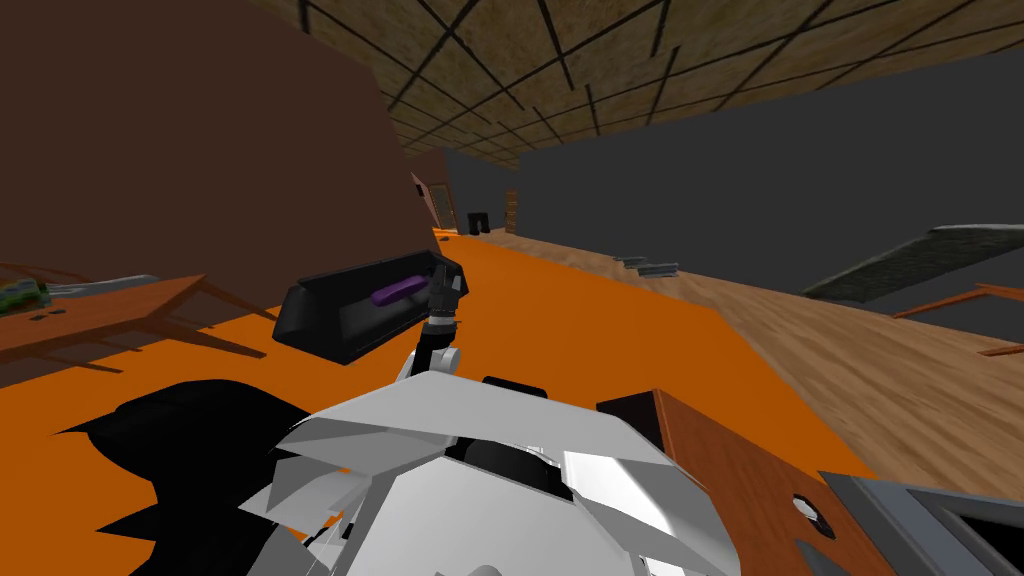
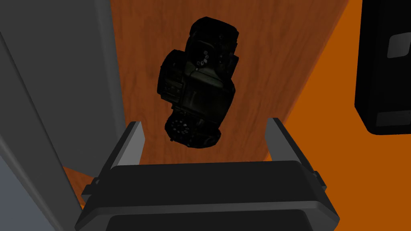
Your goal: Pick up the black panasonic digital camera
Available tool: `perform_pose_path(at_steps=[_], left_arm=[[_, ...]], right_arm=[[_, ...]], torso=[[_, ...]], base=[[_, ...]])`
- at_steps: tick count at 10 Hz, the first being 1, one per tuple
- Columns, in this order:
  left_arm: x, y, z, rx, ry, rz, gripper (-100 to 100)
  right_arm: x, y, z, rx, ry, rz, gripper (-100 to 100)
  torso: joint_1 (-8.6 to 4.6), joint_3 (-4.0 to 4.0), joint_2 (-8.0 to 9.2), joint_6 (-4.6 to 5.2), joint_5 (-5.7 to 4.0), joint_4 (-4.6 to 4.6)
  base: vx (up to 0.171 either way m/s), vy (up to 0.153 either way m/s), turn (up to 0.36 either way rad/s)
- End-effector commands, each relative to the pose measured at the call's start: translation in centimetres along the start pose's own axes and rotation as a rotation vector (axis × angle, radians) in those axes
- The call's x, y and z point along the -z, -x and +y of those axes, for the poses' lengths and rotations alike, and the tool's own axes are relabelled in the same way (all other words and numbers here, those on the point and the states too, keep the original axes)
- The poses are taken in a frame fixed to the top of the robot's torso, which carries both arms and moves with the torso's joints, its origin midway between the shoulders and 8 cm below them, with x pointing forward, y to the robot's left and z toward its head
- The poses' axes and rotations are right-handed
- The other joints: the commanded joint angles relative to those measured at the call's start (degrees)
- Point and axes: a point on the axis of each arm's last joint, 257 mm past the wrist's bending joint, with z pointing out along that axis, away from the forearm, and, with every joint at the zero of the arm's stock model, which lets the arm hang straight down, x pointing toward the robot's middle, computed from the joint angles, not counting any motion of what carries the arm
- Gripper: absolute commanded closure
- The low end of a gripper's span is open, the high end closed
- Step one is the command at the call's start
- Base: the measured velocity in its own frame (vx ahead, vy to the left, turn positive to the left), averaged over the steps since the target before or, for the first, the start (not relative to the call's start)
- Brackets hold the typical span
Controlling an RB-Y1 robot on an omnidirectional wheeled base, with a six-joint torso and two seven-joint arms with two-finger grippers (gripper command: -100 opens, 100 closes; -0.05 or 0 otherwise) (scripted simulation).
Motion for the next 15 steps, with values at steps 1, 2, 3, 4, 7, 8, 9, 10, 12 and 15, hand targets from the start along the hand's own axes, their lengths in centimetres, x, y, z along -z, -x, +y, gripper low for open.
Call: perform_pose_path(at_steps=[1,2,3,4,7,8,9,10,12,15], left_arm=[[0.0,0.0,0.0,0.0,0.0,0.0,0],[0.0,0.0,0.0,0.0,0.0,0.0,0],[0.0,0.0,0.0,0.0,0.0,0.0,0],[0.0,0.0,0.0,0.001,0.0,0.0,0],[0.0,0.0,0.0,0.0,0.0,0.0,0],[0.0,0.0,0.0,0.001,0.0,0.0,0],[0.0,0.0,0.0,0.0,0.0,0.0,0],[0.0,0.0,0.0,0.001,0.0,0.0,0],[0.0,0.0,0.0,0.0,0.0,0.0,0],[0.0,0.0,0.0,0.0,0.0,0.0,0]], right_arm=[[0.0,0.0,0.0,0.0,0.0,0.0,-100],[0.0,-0.1,-0.1,0.0,-0.003,0.001,0],[-0.4,-1.0,0.2,-0.015,-0.003,0.005,-100],[-0.6,-1.4,0.4,-0.022,-0.003,0.006,-100],[-1.1,-2.9,1.0,-0.044,-0.004,0.013,-100],[-1.3,-3.4,1.2,-0.051,-0.004,0.015,-100],[-1.4,-3.9,1.4,-0.058,-0.004,0.017,-100],[-1.6,-4.4,1.6,-0.066,-0.005,0.019,-100],[-1.6,-4.6,1.7,-0.071,-0.006,0.02,-100],[-1.6,-4.7,1.7,-0.07,-0.005,0.02,100]], torso=[[0.0,0.0,0.0,0.0,0.0,0.0],[0.51,-0.02,-0.05,0.02,0.09,-0.01],[0.87,-0.05,-0.08,0.03,0.19,-0.02],[0.97,-0.05,-0.09,0.01,0.22,-0.02],[1.02,-0.05,-0.08,0.02,0.23,-0.02],[1.03,-0.05,-0.08,0.02,0.24,-0.02],[1.03,-0.05,-0.09,0.03,0.24,-0.02],[1.03,-0.05,-0.09,0.02,0.24,-0.02],[1.02,-0.05,-0.09,0.03,0.24,-0.02],[1.06,-0.06,-0.1,0.02,0.26,-0.03]], base=[[-0.01,-0.111,0.029],[-0.002,-0.023,0.002],[-0.004,-0.021,0.109],[-0.009,-0.022,0.12],[-0.008,-0.017,0.074],[-0.004,-0.015,0.067],[-0.006,-0.015,0.08],[-0.007,-0.016,0.079],[-0.005,-0.014,0.048],[0.0,0.0,0.0]])
